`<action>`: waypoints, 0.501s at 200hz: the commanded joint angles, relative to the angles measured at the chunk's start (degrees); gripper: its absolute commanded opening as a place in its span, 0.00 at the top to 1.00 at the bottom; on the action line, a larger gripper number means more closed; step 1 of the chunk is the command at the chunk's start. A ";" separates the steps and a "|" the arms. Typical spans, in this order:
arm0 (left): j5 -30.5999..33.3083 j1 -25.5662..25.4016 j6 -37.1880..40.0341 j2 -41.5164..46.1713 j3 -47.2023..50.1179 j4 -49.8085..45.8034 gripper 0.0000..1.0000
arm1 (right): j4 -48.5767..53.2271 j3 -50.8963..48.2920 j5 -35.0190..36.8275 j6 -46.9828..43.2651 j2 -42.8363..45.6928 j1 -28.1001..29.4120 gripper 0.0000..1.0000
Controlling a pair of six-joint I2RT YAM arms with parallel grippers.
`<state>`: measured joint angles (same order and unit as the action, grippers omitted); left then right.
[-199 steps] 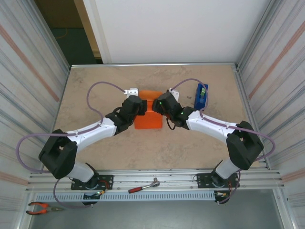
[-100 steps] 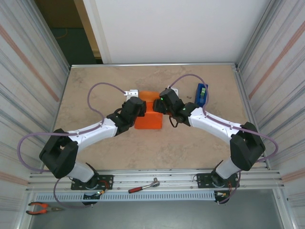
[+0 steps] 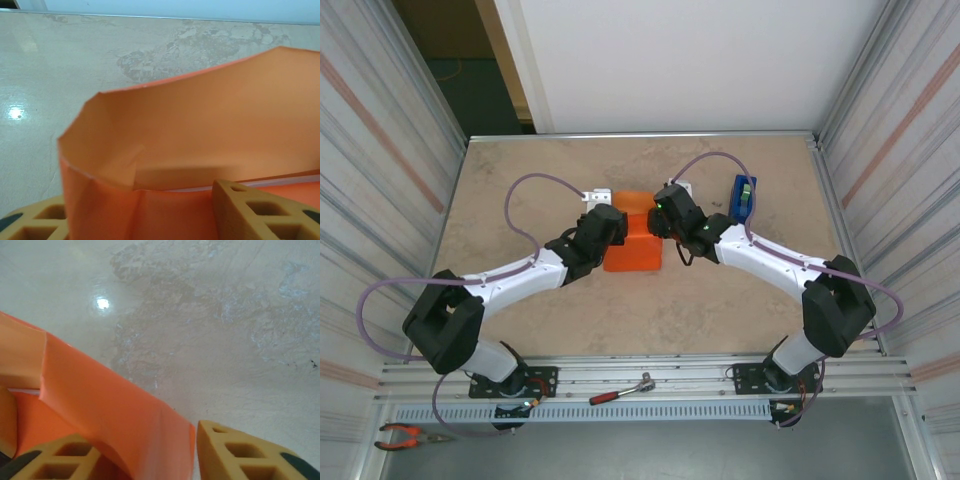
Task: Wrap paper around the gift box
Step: Fold the wrapping paper for the gift box.
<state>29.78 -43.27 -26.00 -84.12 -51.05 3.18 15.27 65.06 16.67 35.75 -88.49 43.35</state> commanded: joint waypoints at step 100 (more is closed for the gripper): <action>1.60 -0.59 -0.86 -1.07 0.95 -4.80 0.46 | 2.59 4.18 0.67 -1.51 1.38 -0.92 0.36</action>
<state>30.17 -43.53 -26.02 -84.12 -51.05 3.05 16.62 66.83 16.62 35.22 -88.55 43.18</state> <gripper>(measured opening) 0.544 0.338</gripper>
